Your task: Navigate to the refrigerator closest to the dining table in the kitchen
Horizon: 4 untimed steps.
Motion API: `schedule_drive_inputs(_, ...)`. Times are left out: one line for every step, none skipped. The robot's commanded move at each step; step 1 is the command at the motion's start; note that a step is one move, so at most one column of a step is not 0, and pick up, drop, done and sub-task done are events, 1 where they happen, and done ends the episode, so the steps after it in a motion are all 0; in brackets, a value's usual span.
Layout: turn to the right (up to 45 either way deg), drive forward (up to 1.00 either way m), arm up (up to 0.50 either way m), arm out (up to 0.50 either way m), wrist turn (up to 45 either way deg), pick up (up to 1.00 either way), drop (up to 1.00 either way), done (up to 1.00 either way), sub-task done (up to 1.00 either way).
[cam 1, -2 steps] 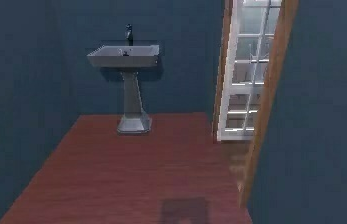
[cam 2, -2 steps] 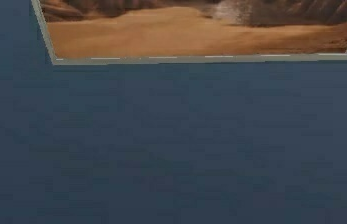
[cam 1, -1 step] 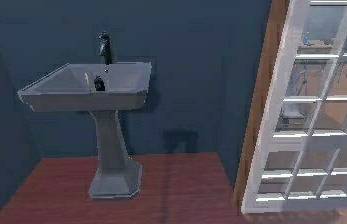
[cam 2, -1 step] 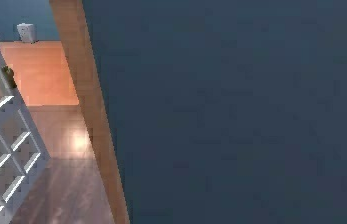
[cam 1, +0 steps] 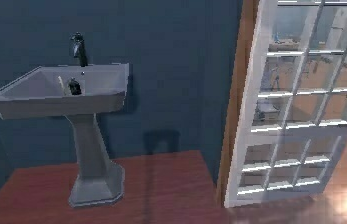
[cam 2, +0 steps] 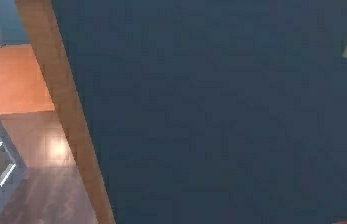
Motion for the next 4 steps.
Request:
schedule_drive_inputs(0.0,0.35,0.0,0.0,0.0,0.0,0.0,0.0,0.0)
schedule_drive_inputs(45.0,0.0,0.0,0.0,0.0,0.0,0.0,0.0,0.0)
schedule_drive_inputs(0.0,0.35,0.0,0.0,0.0,0.0,0.0,0.0,0.0)
schedule_drive_inputs(33.0,0.0,0.0,0.0,0.0,0.0,0.0,0.0,0.0)
